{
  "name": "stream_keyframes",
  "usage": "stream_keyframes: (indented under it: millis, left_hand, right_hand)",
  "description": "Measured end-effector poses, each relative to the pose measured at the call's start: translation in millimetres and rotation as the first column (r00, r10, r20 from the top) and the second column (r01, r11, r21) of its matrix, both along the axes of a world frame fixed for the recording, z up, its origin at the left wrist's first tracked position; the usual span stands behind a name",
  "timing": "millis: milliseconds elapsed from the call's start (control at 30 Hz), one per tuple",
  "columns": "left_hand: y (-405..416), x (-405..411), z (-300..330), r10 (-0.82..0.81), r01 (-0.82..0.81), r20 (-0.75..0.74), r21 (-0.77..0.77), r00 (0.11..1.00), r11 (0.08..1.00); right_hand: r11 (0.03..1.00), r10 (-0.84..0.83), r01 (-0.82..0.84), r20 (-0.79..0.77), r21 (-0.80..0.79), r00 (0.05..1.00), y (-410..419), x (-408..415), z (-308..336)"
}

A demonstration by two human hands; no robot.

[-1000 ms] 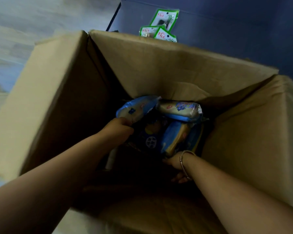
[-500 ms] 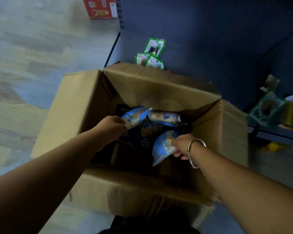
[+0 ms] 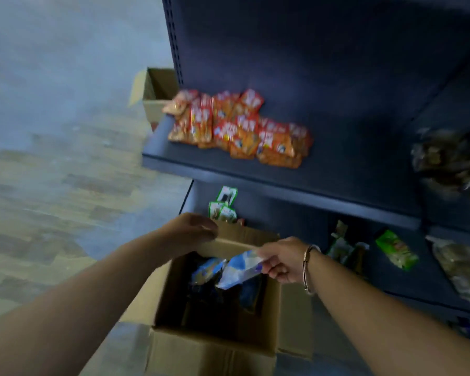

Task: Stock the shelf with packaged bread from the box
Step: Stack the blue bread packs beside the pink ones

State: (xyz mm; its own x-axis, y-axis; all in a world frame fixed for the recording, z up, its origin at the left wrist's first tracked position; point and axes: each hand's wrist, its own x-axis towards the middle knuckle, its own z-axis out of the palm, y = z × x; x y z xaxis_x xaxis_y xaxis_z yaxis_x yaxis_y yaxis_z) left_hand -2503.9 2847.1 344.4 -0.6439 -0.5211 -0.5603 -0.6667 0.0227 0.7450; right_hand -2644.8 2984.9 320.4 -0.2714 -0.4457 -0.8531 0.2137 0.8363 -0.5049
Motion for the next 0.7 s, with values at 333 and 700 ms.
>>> stream_keyframes:
  millis: [333, 700]
  left_hand:
    - [24.9, -32.7, 316.5, -0.39, 0.318, -0.091, -0.43, 0.916, 0.845]
    - [47.8, -30.3, 458.7, -0.411, 0.144, -0.163, -0.771, 0.897, 0.621]
  right_hand:
    - [0.935, 0.013, -0.076, -0.181, -0.345, 0.983, -12.0, -3.3, 322.2]
    - [0.767, -0.232, -0.081, -0.392, -0.637, 0.89, 5.0, 0.5, 487.9]
